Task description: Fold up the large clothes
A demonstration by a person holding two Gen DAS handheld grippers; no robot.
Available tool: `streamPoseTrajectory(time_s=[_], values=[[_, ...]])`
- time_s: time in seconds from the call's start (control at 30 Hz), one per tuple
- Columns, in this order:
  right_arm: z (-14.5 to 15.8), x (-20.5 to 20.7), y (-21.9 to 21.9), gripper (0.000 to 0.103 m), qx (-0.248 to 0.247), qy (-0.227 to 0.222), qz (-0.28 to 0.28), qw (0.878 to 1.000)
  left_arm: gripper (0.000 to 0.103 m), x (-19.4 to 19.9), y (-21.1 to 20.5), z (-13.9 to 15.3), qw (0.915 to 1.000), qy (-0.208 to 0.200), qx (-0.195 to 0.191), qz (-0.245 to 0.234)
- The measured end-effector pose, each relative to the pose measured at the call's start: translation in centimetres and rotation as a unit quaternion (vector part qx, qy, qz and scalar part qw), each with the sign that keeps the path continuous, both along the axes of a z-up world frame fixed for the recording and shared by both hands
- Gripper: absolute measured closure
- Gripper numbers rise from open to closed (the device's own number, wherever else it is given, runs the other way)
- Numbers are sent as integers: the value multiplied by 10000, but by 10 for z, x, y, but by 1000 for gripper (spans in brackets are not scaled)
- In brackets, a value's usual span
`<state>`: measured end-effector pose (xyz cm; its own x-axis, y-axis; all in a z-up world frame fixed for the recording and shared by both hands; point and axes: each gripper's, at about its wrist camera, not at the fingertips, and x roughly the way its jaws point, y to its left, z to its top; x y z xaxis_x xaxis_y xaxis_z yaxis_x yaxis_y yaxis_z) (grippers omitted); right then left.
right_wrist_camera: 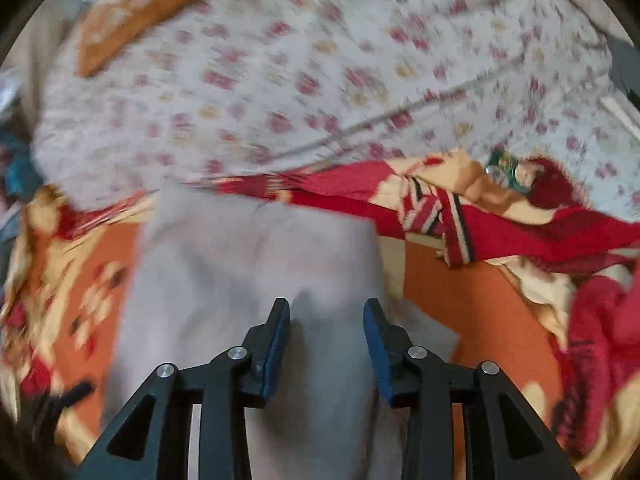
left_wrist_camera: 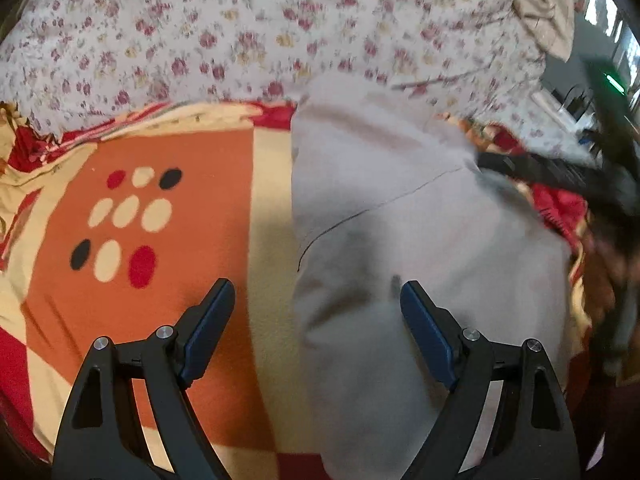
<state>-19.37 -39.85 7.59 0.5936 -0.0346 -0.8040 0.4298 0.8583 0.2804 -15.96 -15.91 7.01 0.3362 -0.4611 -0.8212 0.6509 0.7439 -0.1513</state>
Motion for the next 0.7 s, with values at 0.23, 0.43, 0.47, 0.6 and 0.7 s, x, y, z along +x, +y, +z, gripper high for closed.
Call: streamPoseTrajectory(time_s=[0.23, 0.43, 0.47, 0.6, 0.7], values=[[18, -71, 62, 55, -575, 36, 715, 9958, 17, -31, -8, -2, 9984, -15, 360, -435], [-12, -105, 65, 52, -650, 150, 487, 9966, 17, -39, -4, -21, 9983, 72, 509, -283], [-3, -114, 60, 52, -431, -27, 333, 9985, 17, -37, -1, -18, 9986, 117, 440, -271], [14, -151, 51, 51, 32, -444, 65, 9990, 17, -32, 19, -7, 9997, 211, -7, 81], [9, -159, 57, 51, 69, -316, 82, 9994, 17, -28, 21, -13, 9992, 391, -27, 126]])
